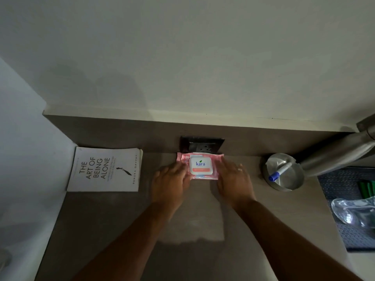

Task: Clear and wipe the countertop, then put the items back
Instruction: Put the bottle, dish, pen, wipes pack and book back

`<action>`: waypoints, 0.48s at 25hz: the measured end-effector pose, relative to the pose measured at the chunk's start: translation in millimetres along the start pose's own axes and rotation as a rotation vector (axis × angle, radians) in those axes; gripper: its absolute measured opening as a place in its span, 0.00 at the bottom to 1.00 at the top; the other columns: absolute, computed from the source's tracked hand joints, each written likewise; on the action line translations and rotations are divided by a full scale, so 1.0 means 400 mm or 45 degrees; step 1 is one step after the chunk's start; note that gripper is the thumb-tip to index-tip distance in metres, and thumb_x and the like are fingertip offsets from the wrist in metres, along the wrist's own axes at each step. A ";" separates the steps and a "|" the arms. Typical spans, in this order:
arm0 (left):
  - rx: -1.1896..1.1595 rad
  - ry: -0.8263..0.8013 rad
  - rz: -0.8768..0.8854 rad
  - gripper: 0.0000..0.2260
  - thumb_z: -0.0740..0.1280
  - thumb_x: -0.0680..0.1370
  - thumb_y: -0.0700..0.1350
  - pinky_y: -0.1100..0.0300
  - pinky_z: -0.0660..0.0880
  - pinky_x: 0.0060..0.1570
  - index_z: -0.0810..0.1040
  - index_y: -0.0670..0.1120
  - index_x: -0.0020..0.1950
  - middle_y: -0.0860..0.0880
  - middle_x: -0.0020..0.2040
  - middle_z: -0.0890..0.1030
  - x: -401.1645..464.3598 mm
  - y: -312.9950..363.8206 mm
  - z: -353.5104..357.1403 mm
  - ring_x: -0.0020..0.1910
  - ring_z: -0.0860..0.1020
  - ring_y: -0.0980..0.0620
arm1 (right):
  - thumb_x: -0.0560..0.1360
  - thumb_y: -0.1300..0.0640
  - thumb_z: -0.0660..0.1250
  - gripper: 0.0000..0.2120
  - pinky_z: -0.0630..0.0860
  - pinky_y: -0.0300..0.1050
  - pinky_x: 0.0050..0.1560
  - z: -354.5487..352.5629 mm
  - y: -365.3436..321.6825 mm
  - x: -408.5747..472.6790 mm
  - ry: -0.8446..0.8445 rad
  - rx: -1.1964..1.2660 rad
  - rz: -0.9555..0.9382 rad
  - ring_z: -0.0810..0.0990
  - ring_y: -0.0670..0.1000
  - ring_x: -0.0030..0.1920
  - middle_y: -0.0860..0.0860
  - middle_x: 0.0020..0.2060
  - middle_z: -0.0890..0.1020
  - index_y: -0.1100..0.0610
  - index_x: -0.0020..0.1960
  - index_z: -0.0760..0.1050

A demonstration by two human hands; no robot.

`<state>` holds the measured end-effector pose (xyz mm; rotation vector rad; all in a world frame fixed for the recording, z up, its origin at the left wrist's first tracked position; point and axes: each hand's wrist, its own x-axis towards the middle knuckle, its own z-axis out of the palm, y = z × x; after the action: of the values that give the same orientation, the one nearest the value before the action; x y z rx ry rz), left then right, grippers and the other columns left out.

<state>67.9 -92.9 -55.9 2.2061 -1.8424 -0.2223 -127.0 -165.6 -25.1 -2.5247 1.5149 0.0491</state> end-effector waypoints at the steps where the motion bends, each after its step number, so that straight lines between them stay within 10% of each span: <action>1: -0.027 0.049 -0.041 0.16 0.59 0.81 0.56 0.53 0.76 0.51 0.75 0.51 0.64 0.51 0.59 0.80 -0.010 -0.011 -0.012 0.53 0.79 0.52 | 0.76 0.51 0.60 0.19 0.78 0.56 0.55 -0.024 0.012 -0.002 0.096 0.033 0.050 0.79 0.55 0.58 0.53 0.61 0.77 0.51 0.66 0.71; 5: 0.131 0.148 -0.407 0.21 0.66 0.77 0.54 0.45 0.76 0.55 0.73 0.46 0.67 0.42 0.62 0.78 -0.045 -0.123 -0.073 0.59 0.77 0.42 | 0.76 0.50 0.64 0.17 0.76 0.57 0.48 -0.123 0.130 -0.018 0.341 0.206 0.670 0.78 0.64 0.54 0.62 0.56 0.77 0.59 0.60 0.71; 12: 0.320 -0.227 -0.780 0.32 0.56 0.78 0.65 0.35 0.68 0.64 0.55 0.52 0.77 0.35 0.77 0.58 -0.056 -0.224 -0.091 0.72 0.62 0.31 | 0.75 0.43 0.65 0.36 0.72 0.62 0.63 -0.132 0.265 0.024 -0.138 0.281 1.052 0.68 0.68 0.68 0.66 0.70 0.67 0.62 0.74 0.59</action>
<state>158.2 -52.6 -48.2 2.9677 -1.2652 -0.3213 -219.4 -232.0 9.3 -1.5611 2.2448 0.1240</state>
